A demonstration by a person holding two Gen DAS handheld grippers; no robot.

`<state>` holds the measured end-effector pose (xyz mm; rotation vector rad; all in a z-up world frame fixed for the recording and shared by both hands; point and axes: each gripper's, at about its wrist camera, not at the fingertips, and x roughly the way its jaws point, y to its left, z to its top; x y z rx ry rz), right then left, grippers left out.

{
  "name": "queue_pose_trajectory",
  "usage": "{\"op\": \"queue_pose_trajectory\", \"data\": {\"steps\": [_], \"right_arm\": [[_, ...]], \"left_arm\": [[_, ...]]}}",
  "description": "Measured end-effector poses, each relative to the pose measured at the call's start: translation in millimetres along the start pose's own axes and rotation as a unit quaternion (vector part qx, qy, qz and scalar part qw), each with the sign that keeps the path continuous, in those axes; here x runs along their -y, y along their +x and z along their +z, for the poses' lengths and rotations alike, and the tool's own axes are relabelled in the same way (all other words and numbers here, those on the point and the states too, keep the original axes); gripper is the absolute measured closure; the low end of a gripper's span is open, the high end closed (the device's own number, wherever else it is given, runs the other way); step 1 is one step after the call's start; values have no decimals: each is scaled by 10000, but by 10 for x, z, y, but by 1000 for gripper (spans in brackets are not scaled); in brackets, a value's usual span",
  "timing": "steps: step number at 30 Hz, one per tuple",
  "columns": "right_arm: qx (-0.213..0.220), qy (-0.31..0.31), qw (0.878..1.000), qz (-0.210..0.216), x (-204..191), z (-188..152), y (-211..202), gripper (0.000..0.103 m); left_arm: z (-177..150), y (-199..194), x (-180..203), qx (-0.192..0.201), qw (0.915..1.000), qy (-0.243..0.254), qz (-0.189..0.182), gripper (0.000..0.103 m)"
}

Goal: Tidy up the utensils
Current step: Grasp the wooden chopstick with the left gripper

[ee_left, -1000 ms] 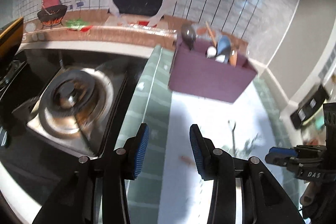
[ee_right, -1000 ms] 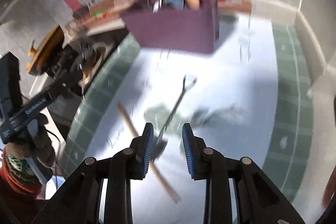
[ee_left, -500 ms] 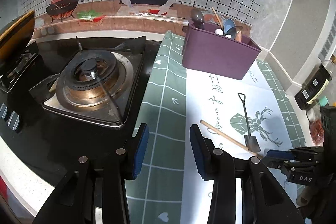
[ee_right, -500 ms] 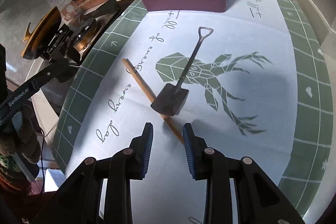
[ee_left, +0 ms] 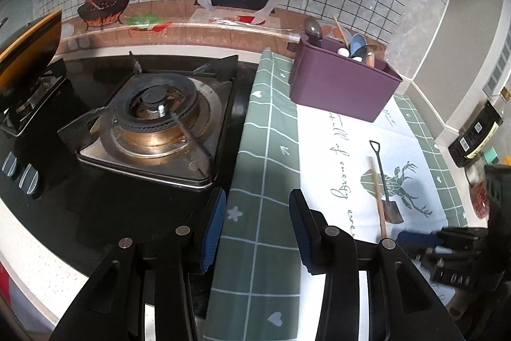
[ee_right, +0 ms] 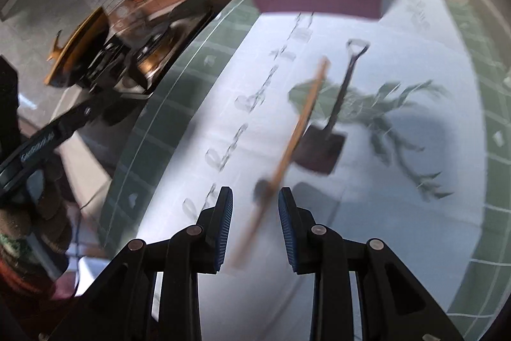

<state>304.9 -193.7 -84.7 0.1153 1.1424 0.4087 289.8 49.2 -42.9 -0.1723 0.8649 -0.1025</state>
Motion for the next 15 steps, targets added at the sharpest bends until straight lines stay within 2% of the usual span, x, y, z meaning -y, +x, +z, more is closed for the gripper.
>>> {"op": "queue_pose_trajectory", "data": {"steps": [3, 5, 9, 13, 14, 15], "right_arm": [[191, 218, 9989, -367, 38, 100, -14, 74], [179, 359, 9975, -575, 64, 174, 40, 71], [118, 404, 9942, -994, 100, 236, 172, 70], [142, 345, 9927, -1144, 159, 251, 186, 71], [143, 326, 9925, -1169, 180, 242, 174, 74], [151, 304, 9927, -1156, 205, 227, 156, 83]], "left_arm": [[-17, 14, -45, -42, 10000, -65, -7, 60], [-36, 16, -42, -59, 10000, -66, -25, 60], [-79, 21, 2, -124, 9998, 9, -122, 60], [-105, 55, 94, -226, 9993, 158, -241, 60], [-112, 78, 133, -278, 9990, 220, -286, 60], [-117, 94, 163, -318, 9986, 261, -321, 60]]}}
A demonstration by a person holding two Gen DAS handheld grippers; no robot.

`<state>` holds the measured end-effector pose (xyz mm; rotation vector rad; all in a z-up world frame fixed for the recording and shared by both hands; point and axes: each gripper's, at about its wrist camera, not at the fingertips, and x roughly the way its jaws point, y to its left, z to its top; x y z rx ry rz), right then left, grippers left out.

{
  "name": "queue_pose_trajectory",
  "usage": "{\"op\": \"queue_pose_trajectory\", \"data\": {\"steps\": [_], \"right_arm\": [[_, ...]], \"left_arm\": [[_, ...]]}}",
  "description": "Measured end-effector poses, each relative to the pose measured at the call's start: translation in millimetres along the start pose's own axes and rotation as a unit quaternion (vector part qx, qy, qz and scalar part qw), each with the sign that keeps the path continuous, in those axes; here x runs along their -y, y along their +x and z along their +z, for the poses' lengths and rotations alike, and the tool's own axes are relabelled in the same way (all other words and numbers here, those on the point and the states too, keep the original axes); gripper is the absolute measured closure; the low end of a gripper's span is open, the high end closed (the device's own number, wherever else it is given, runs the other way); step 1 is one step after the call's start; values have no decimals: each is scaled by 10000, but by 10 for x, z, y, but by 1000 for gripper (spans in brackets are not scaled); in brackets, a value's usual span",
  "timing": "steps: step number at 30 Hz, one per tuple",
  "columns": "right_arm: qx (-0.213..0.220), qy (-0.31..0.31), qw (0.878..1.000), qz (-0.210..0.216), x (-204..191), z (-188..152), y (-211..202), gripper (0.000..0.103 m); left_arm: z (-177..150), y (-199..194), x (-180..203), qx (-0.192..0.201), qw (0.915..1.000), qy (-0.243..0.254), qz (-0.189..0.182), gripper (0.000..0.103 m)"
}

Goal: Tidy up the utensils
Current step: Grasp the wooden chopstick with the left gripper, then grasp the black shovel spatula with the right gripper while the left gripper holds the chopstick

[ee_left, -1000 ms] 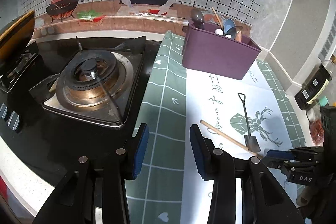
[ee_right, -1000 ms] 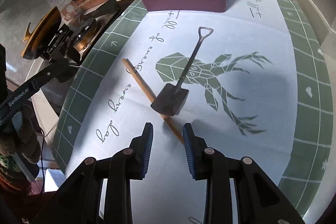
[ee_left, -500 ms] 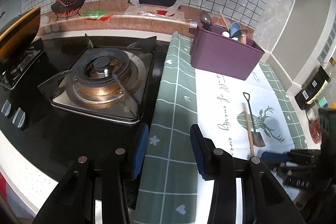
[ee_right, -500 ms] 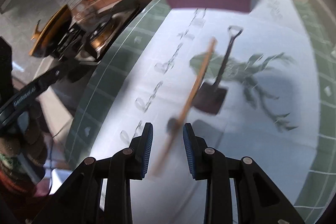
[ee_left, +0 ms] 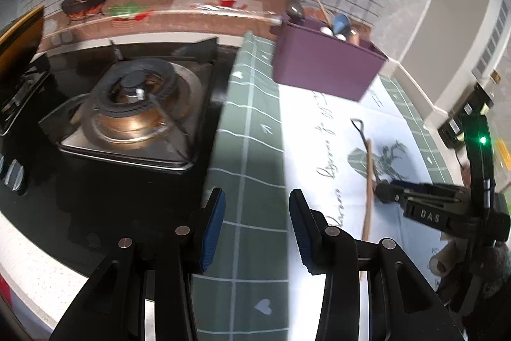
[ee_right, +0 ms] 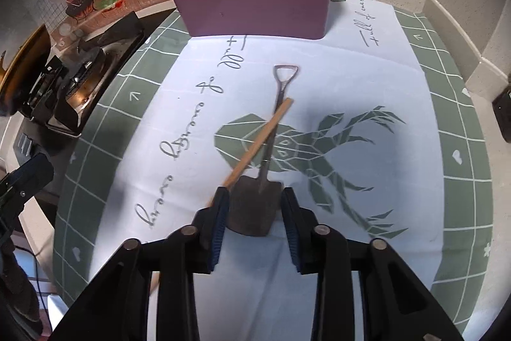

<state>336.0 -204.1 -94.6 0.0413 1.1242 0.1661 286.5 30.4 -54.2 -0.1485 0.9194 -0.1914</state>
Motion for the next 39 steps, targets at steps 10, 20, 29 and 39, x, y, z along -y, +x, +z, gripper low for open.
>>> {"op": "queue_pose_trajectory", "data": {"steps": [10, 20, 29, 39], "right_arm": [[93, 209, 9997, 35, 545, -233, -183, 89], [557, -89, 9980, 293, 617, -406, -502, 80], [599, -33, 9977, 311, 762, -433, -533, 78], [524, -345, 9934, 956, 510, -456, -525, 66]], "left_arm": [[-2, 459, 742, -844, 9889, 778, -943, 60], [82, 864, 1266, -1218, 9796, 1424, -722, 78], [210, 1044, 1450, -1278, 9793, 1515, -424, 82], [180, 791, 1009, -789, 9938, 714, -328, 97]]}}
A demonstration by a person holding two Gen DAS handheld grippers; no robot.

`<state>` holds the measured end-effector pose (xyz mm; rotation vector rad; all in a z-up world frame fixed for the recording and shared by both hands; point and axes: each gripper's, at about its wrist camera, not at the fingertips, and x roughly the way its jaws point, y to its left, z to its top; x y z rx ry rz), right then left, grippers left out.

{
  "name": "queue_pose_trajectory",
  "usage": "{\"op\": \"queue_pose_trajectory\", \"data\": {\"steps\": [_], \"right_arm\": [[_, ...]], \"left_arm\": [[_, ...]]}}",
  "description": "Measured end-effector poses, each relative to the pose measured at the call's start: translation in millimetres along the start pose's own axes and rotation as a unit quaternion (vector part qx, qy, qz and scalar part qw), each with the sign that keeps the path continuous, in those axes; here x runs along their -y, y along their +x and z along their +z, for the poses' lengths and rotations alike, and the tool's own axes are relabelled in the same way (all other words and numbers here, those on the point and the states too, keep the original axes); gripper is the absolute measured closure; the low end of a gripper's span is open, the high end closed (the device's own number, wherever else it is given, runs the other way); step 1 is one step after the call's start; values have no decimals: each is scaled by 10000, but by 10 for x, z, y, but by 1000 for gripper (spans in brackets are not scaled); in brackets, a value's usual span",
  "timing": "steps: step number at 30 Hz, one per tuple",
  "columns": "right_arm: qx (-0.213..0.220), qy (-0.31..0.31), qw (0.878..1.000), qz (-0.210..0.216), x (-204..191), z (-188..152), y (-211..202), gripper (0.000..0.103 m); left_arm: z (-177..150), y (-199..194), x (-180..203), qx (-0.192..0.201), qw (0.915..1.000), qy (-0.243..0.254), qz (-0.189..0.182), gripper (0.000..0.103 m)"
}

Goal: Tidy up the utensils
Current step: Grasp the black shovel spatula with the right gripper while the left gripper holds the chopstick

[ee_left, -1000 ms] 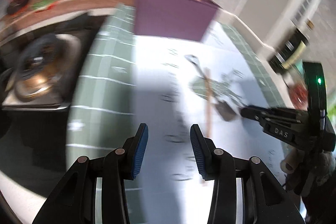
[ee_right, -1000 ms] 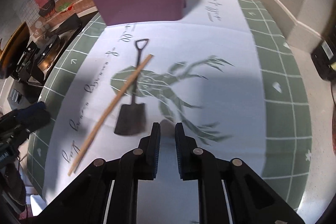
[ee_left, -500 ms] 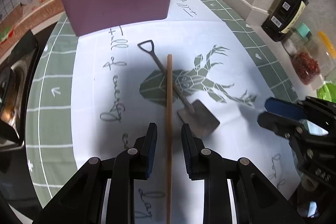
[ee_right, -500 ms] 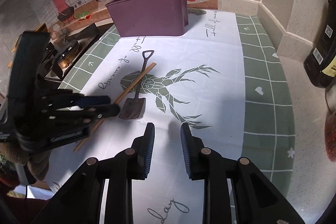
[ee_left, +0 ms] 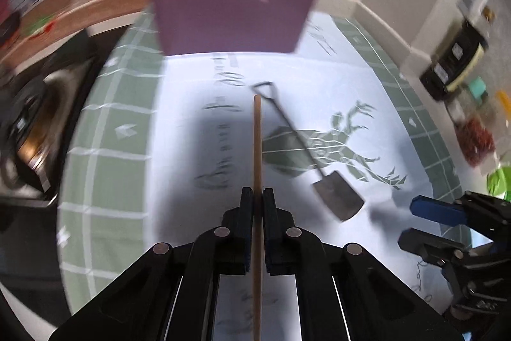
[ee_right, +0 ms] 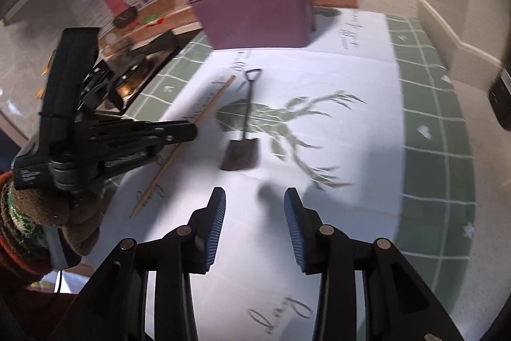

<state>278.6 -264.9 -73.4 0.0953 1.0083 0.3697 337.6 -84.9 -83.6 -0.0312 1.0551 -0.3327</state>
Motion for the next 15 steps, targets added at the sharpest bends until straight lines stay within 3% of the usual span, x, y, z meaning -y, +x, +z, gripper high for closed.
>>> {"op": "queue_pose_trajectory", "data": {"steps": [7, 15], "right_arm": [[-225, -263, 9990, -266, -265, 159, 281, 65], [-499, -479, 9948, -752, -410, 290, 583, 65]], "left_arm": [[-160, -469, -457, 489, 9961, -716, -190, 97], [-244, -808, -630, 849, 9913, -943, -340, 97]]}}
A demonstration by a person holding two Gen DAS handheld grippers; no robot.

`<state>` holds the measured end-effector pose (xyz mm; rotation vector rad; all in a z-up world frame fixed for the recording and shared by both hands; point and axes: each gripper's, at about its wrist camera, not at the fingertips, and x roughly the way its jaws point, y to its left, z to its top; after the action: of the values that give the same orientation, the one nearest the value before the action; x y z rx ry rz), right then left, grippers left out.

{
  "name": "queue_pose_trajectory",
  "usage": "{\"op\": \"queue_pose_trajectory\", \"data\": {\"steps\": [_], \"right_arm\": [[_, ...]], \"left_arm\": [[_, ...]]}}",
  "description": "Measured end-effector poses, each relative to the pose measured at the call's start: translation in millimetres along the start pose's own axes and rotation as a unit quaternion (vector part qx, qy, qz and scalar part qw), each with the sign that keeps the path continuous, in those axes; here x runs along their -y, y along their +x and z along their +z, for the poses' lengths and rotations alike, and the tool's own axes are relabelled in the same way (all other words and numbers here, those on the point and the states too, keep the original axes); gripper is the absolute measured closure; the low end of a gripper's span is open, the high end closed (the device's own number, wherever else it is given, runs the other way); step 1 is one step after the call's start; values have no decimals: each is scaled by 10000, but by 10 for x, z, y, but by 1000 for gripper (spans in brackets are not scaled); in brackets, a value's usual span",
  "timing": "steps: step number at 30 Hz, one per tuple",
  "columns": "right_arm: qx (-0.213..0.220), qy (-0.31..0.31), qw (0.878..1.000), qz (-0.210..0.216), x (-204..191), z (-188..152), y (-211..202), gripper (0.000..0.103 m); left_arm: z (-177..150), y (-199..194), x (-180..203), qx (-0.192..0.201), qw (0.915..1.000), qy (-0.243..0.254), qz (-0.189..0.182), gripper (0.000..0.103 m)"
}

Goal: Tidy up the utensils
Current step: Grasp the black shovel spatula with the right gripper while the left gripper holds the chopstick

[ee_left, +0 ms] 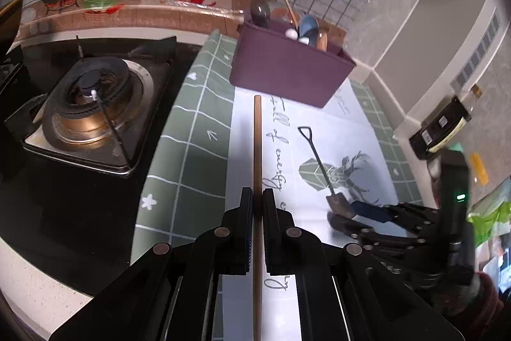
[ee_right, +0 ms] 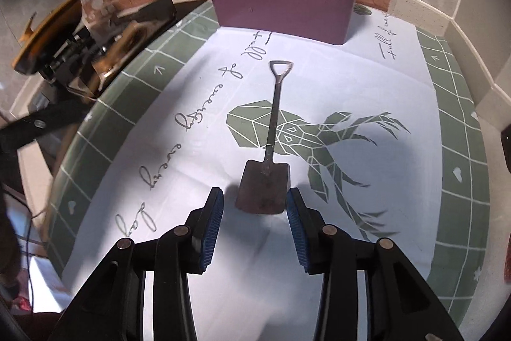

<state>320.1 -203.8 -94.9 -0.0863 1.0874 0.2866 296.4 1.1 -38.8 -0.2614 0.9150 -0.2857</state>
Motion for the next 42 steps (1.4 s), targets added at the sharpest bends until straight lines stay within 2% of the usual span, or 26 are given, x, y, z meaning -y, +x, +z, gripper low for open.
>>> {"op": "queue_pose_trajectory", "data": {"steps": [2, 3, 7, 14, 18, 19, 20, 27, 34, 42], "right_arm": [[41, -41, 9999, -118, 2, 11, 9, 66], [52, -30, 9999, -154, 13, 13, 8, 71], [216, -36, 9995, -226, 62, 13, -82, 73], [1172, -6, 9925, -338, 178, 176, -817, 74], [1464, 55, 9888, -278, 276, 336, -1117, 76], [1491, 89, 9885, -249, 298, 373, -1154, 78], [1493, 153, 9885, -206, 339, 419, -1185, 97], [1432, 396, 9889, 63, 515, 559, -1195, 96], [1320, 479, 9891, 448, 595, 552, -1087, 96], [1383, 273, 9897, 250, 515, 707, -948, 96]], "left_arm": [[0, -56, -26, 35, 10000, -2, -28, 97], [4, -67, -26, 44, 10000, 13, -44, 97], [28, -84, -24, 114, 9999, 7, -119, 97], [206, -127, 58, 388, 9987, 54, -317, 97], [296, -124, 133, 499, 9977, 79, -456, 97], [323, -121, 156, 529, 9974, 91, -490, 97], [341, -120, 174, 551, 9971, 106, -507, 97], [446, -91, 262, 644, 9959, 151, -623, 97], [439, -45, 213, 600, 9966, 87, -564, 97], [491, -59, 183, 702, 9961, -12, -543, 97]]}}
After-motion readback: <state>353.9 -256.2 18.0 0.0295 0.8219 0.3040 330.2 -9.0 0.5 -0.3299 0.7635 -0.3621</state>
